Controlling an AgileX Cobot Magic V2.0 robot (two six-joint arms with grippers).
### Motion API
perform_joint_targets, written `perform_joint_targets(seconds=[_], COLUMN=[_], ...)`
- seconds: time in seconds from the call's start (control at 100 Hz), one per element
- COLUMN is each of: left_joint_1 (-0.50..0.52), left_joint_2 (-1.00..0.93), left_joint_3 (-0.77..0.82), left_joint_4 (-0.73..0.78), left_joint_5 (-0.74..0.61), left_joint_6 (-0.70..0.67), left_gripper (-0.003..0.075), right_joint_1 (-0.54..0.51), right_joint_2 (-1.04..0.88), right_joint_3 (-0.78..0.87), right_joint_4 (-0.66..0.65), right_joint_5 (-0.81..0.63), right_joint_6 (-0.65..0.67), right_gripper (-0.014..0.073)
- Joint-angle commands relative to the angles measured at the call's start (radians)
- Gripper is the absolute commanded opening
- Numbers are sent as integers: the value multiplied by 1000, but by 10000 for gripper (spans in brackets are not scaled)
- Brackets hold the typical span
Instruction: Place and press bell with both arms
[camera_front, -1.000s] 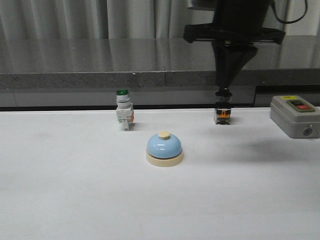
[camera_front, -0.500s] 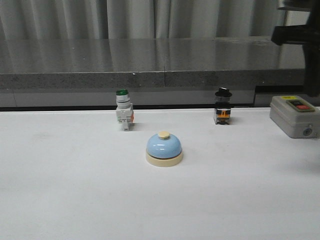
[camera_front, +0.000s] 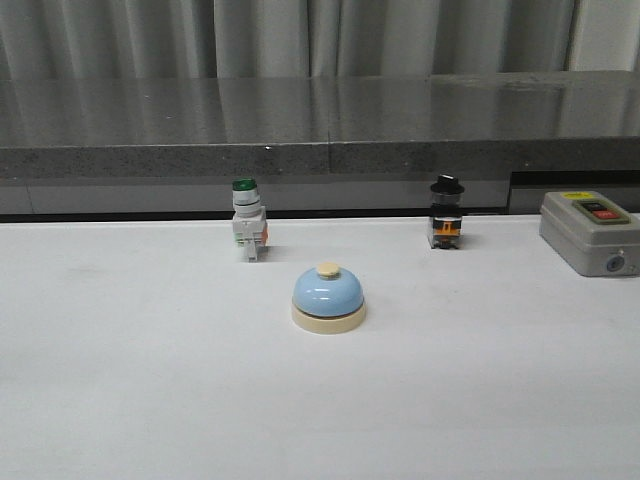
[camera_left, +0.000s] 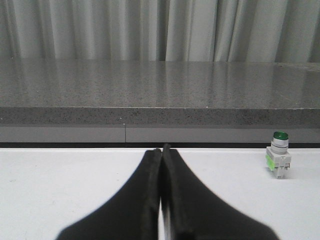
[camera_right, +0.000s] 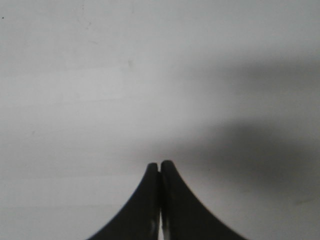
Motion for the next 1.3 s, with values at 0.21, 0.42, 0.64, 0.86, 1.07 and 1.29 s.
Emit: perform_joint_targets(seconds=[0.21,0.42,0.64,0.86,1.07,1.29], left_joint_1=[-1,-1,-1,-1,-1,-1], left_joint_2=[-31,-31,-31,-31,-31,-31], left_joint_3=[40,40,40,40,40,40], left_joint_4=[-3,-3,-3,-3,-3,-3], left_joint_5=[-85,-85,-85,-85,-85,-85], left_joint_6=[-10,-10,-10,-10,-10,-10], left_gripper=[-20,-20,-20,-20,-20,-20], right_joint_1=[-8,-8,-8,-8,-8,-8], right_joint_2=[-309,-533,-767,-958,-1138,-1295], right_joint_3=[168,278,364,446,552,668], right_joint_4=[55,64,71,66,10,-62], right_joint_5=[-131,-193,-201,-247,-414,-631], right_joint_6=[2,2,2,2,2,2], right_gripper=[-69,-69,-69,-69,-69,-69])
